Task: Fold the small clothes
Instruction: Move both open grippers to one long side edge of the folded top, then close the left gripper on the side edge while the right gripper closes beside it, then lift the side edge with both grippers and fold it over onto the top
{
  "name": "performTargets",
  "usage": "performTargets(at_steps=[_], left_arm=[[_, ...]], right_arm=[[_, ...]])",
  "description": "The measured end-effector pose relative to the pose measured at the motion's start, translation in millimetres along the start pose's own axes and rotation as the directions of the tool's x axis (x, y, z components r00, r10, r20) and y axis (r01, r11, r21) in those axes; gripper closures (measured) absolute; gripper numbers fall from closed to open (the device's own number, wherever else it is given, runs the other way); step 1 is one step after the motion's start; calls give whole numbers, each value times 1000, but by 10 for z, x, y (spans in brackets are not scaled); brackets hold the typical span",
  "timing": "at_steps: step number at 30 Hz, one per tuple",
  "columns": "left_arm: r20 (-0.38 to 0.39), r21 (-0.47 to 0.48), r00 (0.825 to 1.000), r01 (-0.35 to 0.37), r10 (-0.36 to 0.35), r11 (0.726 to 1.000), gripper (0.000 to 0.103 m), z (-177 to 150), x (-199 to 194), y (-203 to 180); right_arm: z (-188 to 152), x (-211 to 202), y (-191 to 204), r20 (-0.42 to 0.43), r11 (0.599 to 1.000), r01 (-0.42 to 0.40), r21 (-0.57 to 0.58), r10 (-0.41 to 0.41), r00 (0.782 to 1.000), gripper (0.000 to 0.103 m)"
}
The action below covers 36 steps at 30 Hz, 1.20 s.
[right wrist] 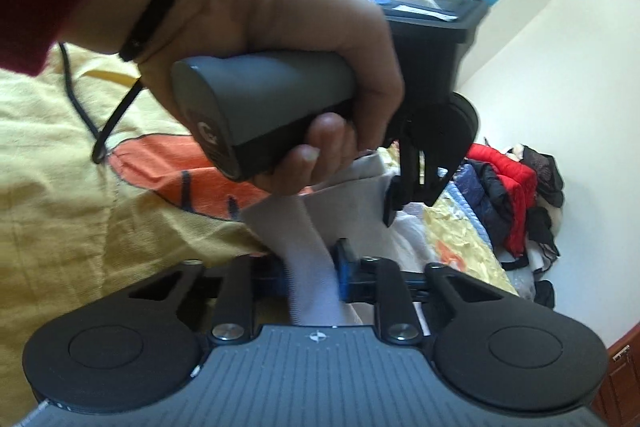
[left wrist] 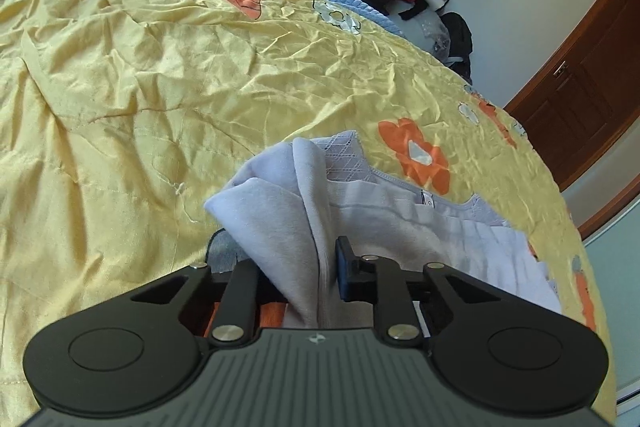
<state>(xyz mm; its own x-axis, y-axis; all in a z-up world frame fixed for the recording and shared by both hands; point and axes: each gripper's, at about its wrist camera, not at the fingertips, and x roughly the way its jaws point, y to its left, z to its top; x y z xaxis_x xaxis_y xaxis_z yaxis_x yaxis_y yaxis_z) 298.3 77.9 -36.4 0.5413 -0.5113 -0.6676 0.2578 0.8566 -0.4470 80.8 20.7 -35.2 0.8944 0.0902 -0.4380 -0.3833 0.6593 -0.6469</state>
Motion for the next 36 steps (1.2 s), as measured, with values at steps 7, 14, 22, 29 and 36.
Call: performTargets(at_steps=[7, 14, 22, 29, 36], left_arm=[[31, 116, 995, -94, 91, 989, 89, -58, -38, -226], [69, 216, 983, -182, 171, 959, 91, -112, -83, -443], [123, 308, 964, -263, 236, 914, 91, -130, -174, -684], [182, 366, 943, -327, 277, 871, 91, -138, -238, -936], [209, 378, 935, -347, 286, 859, 91, -122, -275, -1108]], right_arm=[[0, -60, -59, 11, 997, -61, 41, 61, 998, 90], [-60, -106, -207, 38, 991, -98, 94, 94, 995, 93], [-146, -310, -291, 95, 982, -98, 163, 83, 992, 94], [-225, -477, -590, 146, 932, -147, 330, 103, 984, 93], [-363, -611, -780, 179, 866, -196, 460, 126, 976, 93]])
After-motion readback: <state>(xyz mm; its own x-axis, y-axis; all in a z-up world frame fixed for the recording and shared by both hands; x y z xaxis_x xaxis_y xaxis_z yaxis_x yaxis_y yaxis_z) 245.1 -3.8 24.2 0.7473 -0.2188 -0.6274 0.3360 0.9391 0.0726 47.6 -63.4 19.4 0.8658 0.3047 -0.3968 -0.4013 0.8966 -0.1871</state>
